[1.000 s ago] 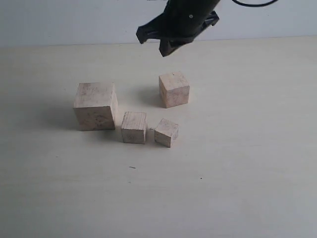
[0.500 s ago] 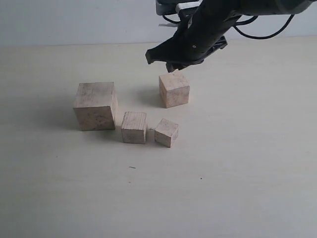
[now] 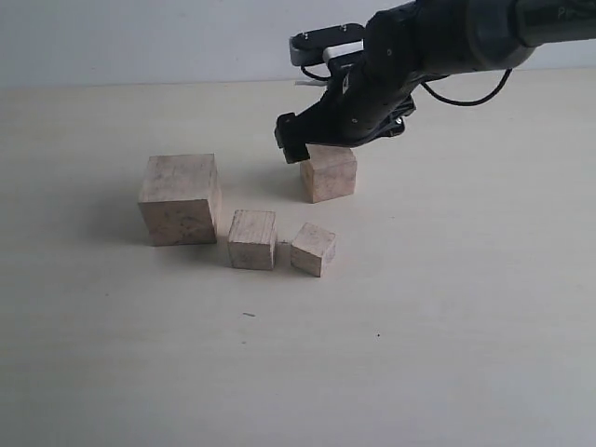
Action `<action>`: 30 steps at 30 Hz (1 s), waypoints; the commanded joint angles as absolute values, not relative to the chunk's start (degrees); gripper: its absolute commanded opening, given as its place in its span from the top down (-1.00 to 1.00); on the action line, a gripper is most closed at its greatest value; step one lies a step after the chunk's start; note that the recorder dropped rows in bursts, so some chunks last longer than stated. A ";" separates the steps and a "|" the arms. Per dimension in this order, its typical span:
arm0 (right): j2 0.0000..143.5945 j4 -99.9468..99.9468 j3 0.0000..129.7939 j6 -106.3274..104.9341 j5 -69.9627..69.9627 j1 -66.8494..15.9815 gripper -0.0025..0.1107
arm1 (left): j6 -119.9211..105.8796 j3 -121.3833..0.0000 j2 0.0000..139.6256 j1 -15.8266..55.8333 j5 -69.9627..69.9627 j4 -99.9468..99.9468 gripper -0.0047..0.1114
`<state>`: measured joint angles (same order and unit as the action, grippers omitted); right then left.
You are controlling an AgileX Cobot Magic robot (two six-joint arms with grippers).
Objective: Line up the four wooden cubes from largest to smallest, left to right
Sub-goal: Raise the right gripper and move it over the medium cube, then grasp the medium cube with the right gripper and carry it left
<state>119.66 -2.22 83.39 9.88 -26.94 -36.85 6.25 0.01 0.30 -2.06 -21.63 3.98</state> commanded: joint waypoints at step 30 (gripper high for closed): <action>123.83 35.28 83.21 -89.34 -43.30 -36.98 0.96 | 6.25 0.00 0.00 -1.75 -21.64 3.98 0.92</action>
